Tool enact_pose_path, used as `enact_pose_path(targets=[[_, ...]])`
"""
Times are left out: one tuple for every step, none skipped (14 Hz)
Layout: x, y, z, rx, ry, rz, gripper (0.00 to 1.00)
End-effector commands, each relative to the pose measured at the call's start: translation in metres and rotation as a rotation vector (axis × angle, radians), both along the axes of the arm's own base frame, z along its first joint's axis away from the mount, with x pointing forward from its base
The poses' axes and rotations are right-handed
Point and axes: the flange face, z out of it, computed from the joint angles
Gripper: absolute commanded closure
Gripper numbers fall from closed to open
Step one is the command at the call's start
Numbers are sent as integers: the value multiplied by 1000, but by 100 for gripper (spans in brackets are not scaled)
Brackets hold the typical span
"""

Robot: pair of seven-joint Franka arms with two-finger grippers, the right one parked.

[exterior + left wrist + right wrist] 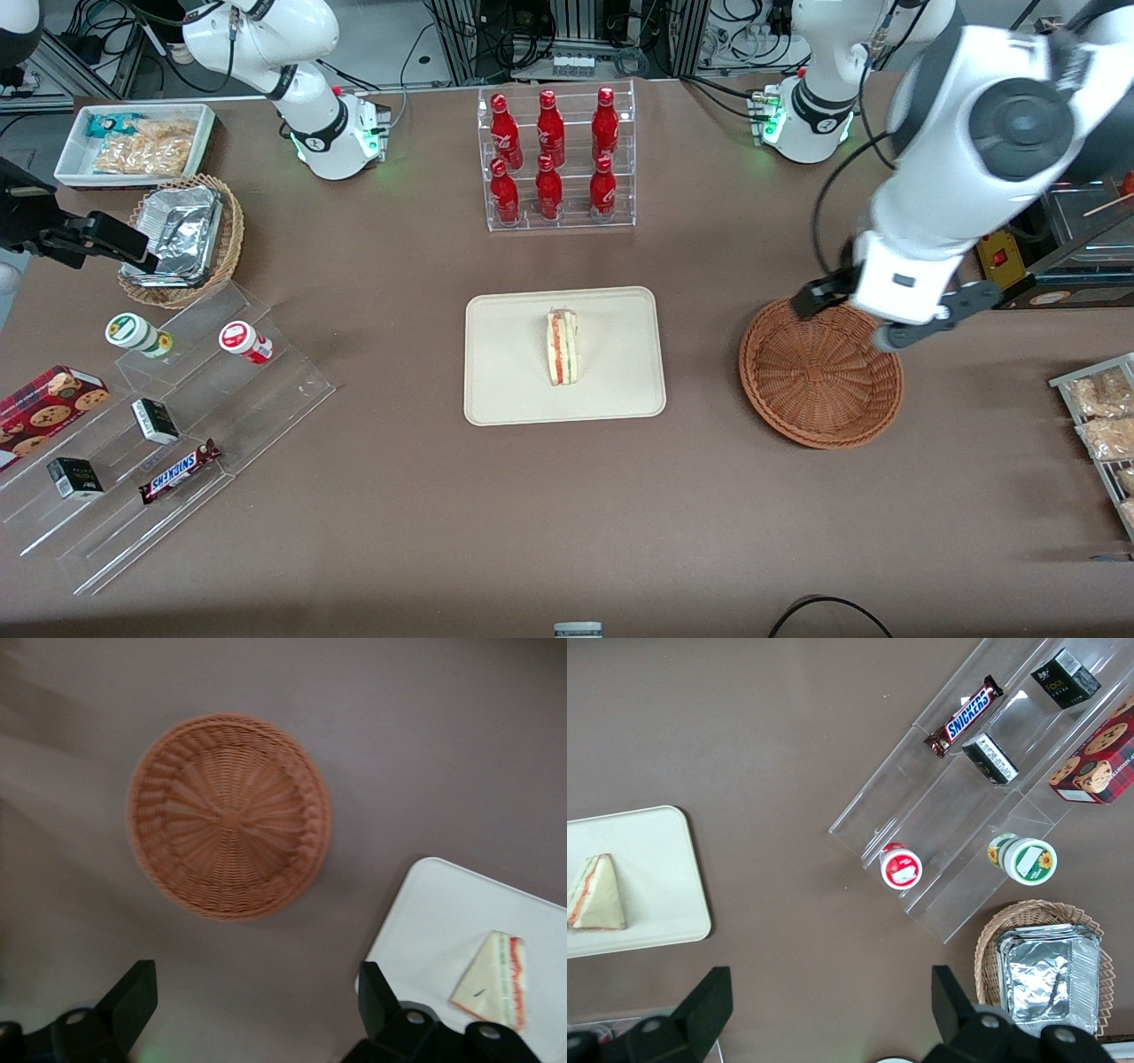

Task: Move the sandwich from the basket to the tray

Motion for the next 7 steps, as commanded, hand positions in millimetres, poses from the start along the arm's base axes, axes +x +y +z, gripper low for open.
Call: enact_pose_path(targets=[[-12, 43, 18, 3, 21, -33, 0], [-16, 53, 23, 4, 33, -55, 0], [-18, 70, 29, 5, 43, -56, 0], [-21, 79, 32, 6, 51, -58, 0], [-24, 86, 36, 5, 55, -76, 0], [-25, 98, 38, 2, 67, -91, 0], [-27, 107, 42, -5, 72, -111, 0]])
